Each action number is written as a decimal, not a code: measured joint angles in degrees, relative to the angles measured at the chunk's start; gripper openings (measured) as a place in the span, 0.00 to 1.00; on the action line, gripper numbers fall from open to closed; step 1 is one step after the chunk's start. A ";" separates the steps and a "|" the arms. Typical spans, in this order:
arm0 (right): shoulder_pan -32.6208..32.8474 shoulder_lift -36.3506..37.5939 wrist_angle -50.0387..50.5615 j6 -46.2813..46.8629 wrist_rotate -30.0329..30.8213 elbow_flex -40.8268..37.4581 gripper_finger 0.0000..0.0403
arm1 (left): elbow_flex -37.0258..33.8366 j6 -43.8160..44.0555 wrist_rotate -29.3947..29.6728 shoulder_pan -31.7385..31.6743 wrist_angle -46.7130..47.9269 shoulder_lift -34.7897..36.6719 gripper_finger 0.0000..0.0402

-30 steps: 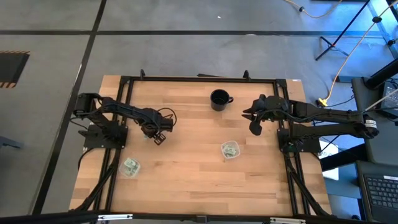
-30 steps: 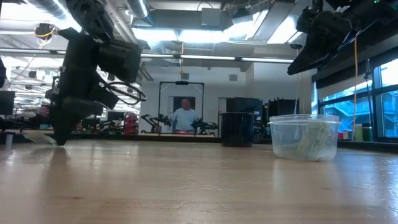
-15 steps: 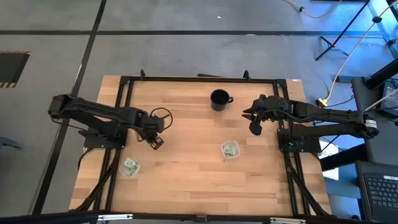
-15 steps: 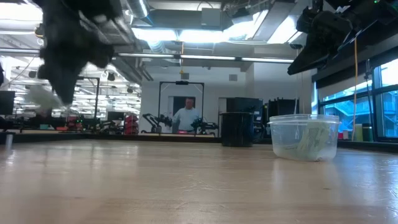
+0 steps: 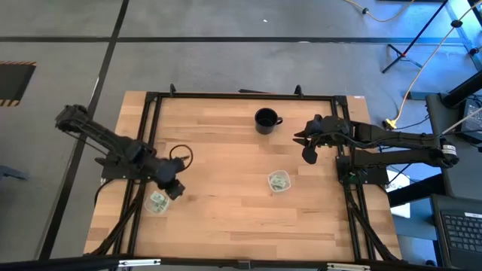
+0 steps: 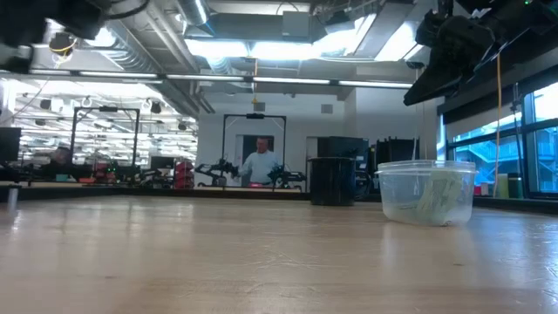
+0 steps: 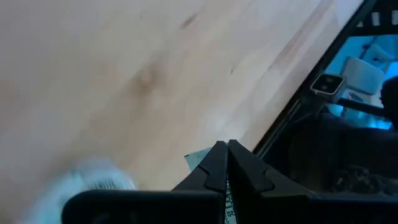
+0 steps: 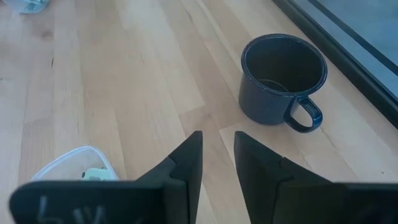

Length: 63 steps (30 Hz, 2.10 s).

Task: Pick and place Stevia / Truvia into bins
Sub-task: Put the stevia packet into the left transparent container, then return to Home Position

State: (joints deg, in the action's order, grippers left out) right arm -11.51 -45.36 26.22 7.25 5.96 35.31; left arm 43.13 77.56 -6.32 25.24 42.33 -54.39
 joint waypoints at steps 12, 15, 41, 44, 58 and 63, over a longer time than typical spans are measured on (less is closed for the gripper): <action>-0.01 0.00 -0.18 0.00 0.00 0.00 0.24 | 0.00 31.18 10.72 19.75 9.29 -5.66 0.01; 0.00 0.00 -0.22 0.00 0.00 -0.01 0.24 | 0.00 34.60 10.73 21.81 11.66 -7.76 0.01; -0.02 0.00 -0.24 -0.24 0.00 -0.01 0.24 | 0.00 39.39 4.93 22.66 19.55 -19.30 0.02; 0.00 0.00 -0.24 -0.24 0.00 -0.01 0.24 | 0.00 38.82 5.21 22.66 19.40 -19.66 0.05; 0.00 0.00 -0.41 0.05 0.00 -0.01 0.24 | 2.56 36.23 18.05 22.66 19.28 -11.44 0.26; -0.17 -0.02 -5.63 -1.78 -1.07 0.00 0.24 | 5.28 23.59 43.21 22.65 19.12 -6.58 0.25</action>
State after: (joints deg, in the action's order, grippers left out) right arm -11.68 -45.38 20.59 5.47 4.89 35.31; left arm 48.42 101.15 36.89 47.89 61.45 -60.97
